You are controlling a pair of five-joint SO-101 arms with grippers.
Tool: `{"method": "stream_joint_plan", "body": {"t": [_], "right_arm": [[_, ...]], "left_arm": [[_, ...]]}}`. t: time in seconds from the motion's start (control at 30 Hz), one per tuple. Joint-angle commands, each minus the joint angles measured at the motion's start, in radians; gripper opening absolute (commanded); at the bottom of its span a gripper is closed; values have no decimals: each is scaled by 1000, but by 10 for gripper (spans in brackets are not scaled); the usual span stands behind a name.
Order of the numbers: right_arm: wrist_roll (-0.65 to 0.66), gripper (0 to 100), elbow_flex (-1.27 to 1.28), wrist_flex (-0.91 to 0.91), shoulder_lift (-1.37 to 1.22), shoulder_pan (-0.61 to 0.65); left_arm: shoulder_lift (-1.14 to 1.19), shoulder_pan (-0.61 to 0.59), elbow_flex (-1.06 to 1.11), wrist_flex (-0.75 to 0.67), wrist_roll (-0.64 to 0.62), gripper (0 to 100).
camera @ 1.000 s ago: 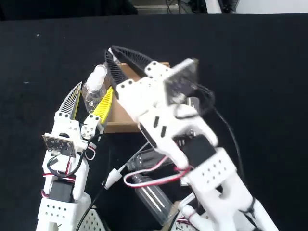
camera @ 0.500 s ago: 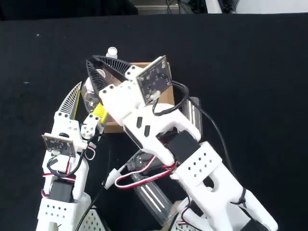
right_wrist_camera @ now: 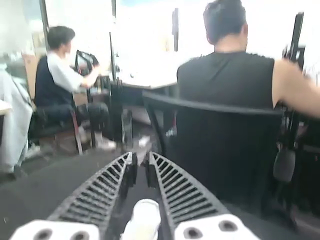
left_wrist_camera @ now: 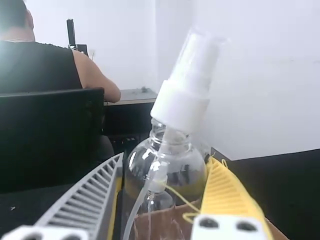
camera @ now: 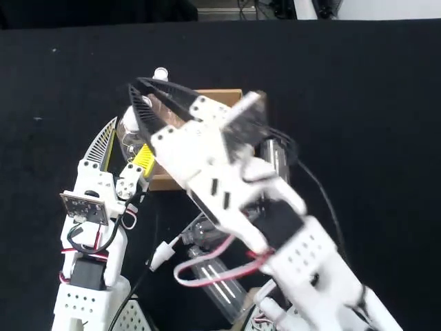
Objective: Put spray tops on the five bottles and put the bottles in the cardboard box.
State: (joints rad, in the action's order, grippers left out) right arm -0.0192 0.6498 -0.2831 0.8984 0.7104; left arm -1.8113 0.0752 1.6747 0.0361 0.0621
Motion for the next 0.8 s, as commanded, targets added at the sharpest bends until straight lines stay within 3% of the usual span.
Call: {"method": "stream_joint_plan", "body": {"t": [0.0, 0.13, 0.4, 0.57, 0.77], "right_arm": [[9, 11, -24, -95, 133, -2], [11, 11, -24, -249, 202, -124], [8, 11, 127, -468, 211, -525], [3, 11, 366, -327, 211, -632], [2, 11, 593, -21, 203, -631]], "left_arm": [[-8, 4, 24, -20, 2, 30], [-6, 4, 24, -20, 0, 30], [-6, 4, 24, -20, -2, 30], [-6, 4, 24, -20, -2, 30], [-6, 5, 24, -20, 0, 30]]}}
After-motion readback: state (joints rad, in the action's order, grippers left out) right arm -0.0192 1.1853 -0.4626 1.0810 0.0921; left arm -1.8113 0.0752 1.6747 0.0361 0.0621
